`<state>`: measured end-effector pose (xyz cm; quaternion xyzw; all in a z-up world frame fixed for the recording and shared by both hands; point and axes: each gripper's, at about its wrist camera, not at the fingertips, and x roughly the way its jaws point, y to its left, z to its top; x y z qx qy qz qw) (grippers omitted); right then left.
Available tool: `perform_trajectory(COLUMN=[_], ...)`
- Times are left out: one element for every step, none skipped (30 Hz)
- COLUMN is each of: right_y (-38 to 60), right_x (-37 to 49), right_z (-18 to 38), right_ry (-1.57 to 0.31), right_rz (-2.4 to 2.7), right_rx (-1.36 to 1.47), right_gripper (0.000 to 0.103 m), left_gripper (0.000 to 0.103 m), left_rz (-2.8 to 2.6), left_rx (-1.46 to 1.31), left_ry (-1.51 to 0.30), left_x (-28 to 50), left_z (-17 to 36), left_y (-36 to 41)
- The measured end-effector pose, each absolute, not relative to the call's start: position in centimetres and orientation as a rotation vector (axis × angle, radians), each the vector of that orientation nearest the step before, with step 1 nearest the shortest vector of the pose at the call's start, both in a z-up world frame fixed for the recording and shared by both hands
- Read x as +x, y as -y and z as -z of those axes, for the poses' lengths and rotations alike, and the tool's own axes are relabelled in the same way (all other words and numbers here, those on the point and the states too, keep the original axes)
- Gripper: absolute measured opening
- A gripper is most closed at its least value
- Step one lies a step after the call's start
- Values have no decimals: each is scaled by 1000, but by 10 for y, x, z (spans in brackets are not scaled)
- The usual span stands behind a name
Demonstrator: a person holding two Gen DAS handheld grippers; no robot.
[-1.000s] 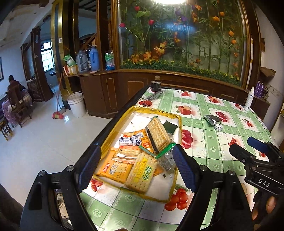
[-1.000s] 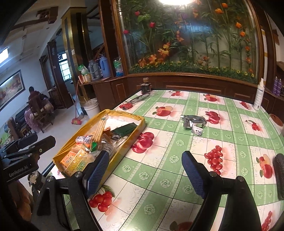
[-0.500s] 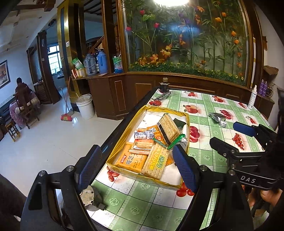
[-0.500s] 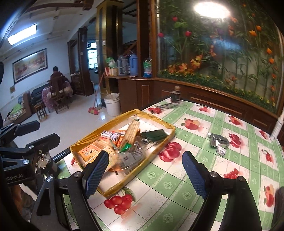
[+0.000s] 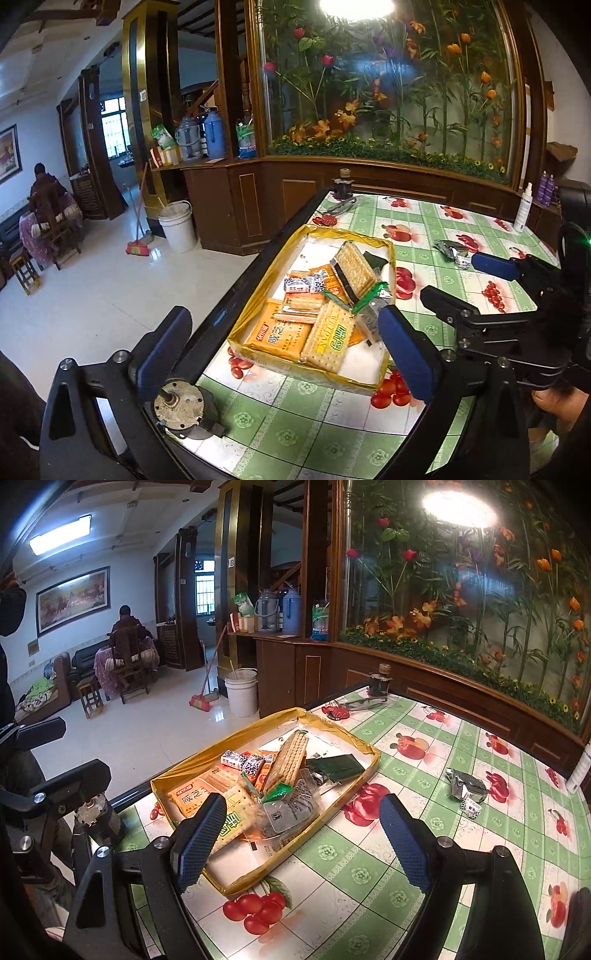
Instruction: Organize snacks
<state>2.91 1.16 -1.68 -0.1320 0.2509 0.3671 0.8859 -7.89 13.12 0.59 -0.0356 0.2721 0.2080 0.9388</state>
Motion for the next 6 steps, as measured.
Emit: perform_trajectory(right_y=[-12,-12,-12,-13,-13,-13], right_x=[29,29,29,29,29,29], right_z=[17,16,16,16,15,15], right_ry=[-521,-520,-517,-515,-512,-509], right_rz=[-763,-764,-765,-764,-764,-764], right_rx=[-275,-275,-275,-276,-276,-275], right_gripper=[86,86,86,86,86,86], left_gripper=[101,102,102,102,103,103], left_rz=[-423,-427,-431,-435,-439,-436], left_rx=[-70,-66,-66,-68,-73,-78], left_ry=[-551,-548,-542,-538,-536,-536], left_x=[-80,-80,-81,-81,-82,-82], left_z=[-7,-7,-9,-10,-11,-13], left_y=[-131,-130,-130,-130,-131,-132])
